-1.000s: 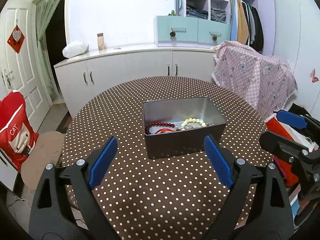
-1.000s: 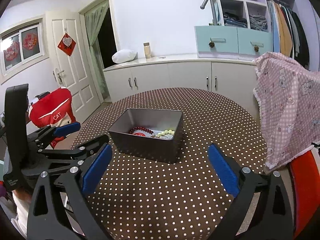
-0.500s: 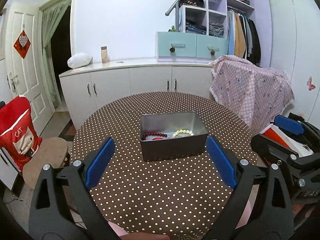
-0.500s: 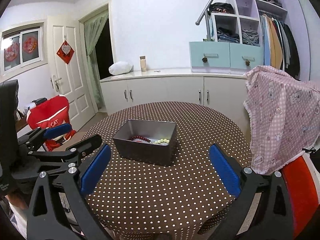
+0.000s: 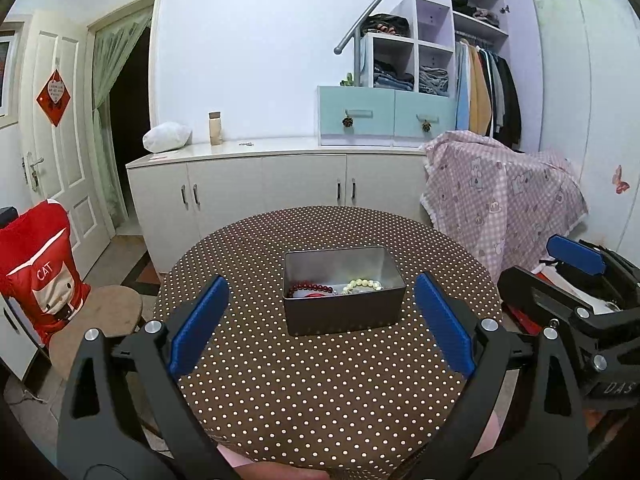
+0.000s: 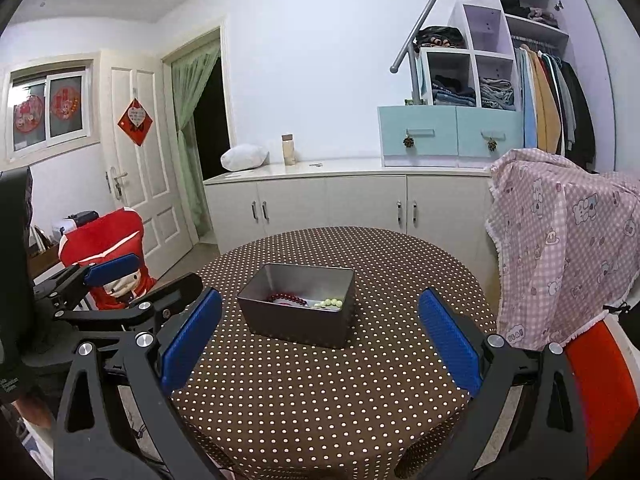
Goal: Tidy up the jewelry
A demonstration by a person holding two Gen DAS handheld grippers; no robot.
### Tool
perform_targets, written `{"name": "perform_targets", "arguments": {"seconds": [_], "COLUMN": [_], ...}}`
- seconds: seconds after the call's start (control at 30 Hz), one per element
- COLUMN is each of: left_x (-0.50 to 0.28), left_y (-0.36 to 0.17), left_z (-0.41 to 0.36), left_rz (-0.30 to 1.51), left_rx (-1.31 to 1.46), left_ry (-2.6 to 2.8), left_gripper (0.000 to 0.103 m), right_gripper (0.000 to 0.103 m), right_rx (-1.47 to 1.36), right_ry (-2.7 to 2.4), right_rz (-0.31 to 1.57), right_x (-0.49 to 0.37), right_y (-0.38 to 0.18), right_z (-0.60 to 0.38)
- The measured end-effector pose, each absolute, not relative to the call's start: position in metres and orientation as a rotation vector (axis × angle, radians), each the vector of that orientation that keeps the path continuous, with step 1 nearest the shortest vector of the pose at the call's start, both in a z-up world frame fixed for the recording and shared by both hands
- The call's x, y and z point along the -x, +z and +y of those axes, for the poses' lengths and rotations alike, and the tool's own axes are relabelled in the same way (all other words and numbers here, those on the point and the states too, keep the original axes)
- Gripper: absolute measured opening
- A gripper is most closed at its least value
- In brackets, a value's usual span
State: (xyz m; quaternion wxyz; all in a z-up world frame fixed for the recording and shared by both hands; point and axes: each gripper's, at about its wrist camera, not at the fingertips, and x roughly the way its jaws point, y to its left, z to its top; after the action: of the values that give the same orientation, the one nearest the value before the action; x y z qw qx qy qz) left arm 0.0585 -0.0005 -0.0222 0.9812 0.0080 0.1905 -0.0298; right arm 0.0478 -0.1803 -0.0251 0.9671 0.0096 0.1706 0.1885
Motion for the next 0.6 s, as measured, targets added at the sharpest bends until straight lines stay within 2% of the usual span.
{"name": "perform_targets", "arguments": {"seconds": [0.6], "left_x": [-0.0496], "left_y": [-0.0180], "left_z": [0.0013], "left_rz": [0.364], "left_rx": [-0.013], "left_ry": [-0.057], "left_gripper": [0.092], "right_gripper": [0.095], "right_rx": [-0.021], "right_ry": [0.374], "right_rz": [0.326], "right_x": [-0.0380], "right_y": [-0.0226], "right_z": [-0.1806]}}
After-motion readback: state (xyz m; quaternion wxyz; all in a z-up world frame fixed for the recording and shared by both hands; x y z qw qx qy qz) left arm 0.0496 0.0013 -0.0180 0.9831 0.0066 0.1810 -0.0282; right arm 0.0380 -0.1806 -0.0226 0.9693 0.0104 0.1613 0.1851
